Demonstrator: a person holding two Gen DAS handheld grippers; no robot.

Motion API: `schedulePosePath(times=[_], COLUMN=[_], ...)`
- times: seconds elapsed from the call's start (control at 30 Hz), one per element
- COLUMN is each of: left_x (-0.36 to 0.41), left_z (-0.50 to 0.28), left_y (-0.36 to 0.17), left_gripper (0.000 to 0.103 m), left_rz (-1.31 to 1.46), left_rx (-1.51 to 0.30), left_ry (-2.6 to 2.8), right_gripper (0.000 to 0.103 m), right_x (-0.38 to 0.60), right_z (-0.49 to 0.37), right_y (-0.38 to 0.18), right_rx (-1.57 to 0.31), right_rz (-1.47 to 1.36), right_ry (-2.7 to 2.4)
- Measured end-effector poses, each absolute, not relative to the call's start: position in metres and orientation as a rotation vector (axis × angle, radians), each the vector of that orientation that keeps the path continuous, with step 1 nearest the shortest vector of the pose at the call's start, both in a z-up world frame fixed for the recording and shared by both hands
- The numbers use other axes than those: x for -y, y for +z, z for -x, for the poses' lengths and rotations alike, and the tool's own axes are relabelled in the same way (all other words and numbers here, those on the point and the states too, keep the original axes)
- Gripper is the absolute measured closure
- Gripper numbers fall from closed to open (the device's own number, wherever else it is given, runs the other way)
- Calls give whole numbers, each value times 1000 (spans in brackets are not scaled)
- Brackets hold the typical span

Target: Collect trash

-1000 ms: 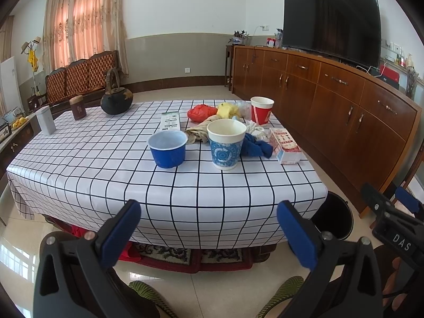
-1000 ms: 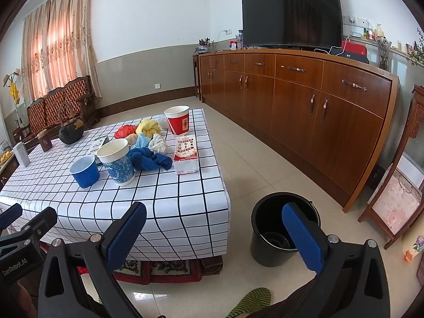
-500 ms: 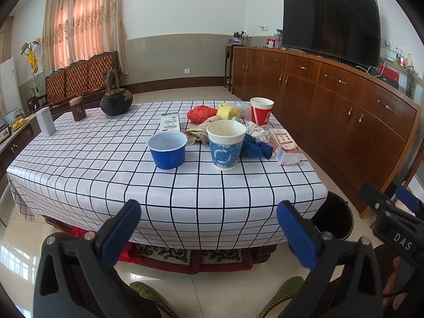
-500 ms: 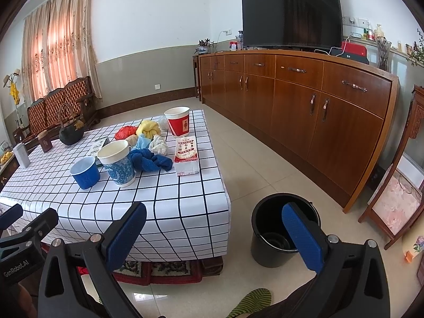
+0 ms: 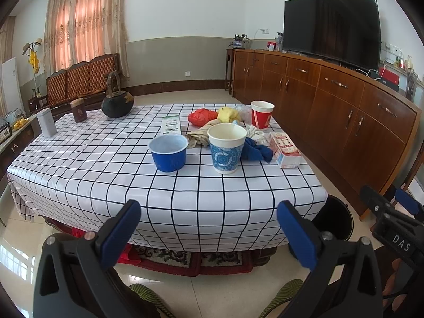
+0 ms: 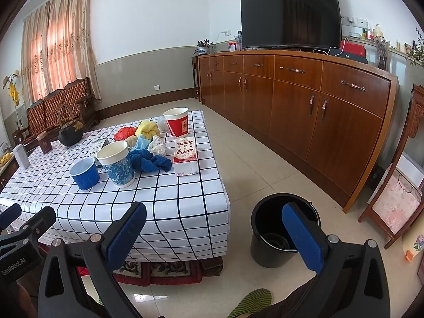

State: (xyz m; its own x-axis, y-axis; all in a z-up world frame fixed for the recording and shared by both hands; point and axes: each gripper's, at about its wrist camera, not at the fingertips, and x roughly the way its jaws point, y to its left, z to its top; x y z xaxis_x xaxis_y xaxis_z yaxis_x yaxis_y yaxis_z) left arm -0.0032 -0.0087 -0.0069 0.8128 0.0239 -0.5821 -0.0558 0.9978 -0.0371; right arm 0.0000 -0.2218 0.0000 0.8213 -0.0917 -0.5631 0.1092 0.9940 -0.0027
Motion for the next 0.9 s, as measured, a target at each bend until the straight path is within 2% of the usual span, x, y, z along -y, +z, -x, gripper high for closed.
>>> schedulePosePath(times=[0.9], left_x=[6], left_z=[-12], left_y=[-19], left_gripper=[0], left_rz=[42], left_rx=[-645], left_ry=[51], right_gripper=[0], right_x=[226], right_z=[-10], right_y=[-11], right_rx=[-627], right_rz=[-35], right_ry=[-108])
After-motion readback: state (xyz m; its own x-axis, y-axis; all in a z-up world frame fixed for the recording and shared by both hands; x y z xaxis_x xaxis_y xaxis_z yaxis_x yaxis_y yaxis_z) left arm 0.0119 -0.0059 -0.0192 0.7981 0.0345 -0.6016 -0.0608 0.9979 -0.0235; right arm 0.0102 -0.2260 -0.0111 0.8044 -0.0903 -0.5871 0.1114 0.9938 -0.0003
